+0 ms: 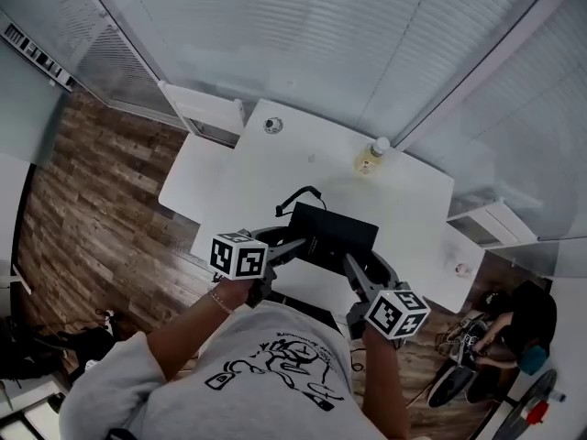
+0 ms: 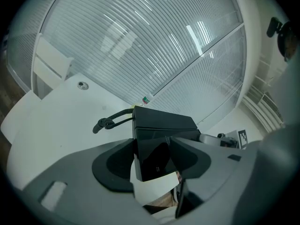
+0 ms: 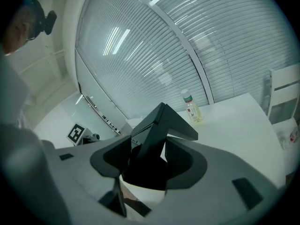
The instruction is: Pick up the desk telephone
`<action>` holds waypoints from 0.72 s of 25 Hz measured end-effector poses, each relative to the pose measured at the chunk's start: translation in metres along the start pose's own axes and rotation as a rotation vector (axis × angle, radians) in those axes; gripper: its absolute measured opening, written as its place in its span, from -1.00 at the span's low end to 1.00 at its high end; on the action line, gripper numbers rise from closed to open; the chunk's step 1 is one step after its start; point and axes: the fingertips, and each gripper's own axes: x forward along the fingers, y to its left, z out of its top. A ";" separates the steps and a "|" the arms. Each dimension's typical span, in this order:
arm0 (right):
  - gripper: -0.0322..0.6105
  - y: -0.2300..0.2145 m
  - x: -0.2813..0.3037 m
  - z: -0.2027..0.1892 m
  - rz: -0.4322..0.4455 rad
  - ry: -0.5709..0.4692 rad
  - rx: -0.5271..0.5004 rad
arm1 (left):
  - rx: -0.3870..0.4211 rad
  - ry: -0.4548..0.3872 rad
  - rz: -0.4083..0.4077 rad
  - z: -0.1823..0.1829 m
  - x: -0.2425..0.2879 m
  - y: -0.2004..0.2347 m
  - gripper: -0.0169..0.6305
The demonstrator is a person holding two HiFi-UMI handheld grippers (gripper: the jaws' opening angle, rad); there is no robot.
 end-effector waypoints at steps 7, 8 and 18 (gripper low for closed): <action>-0.22 0.021 -0.018 0.030 0.007 -0.053 -0.042 | 0.019 -0.030 -0.020 0.022 -0.014 -0.027 -0.21; -0.22 0.024 -0.020 0.034 0.007 -0.059 -0.049 | 0.019 -0.035 -0.024 0.025 -0.017 -0.030 -0.21; -0.22 0.058 -0.052 0.069 0.005 -0.104 -0.115 | 0.069 -0.075 -0.049 0.051 -0.043 -0.073 -0.21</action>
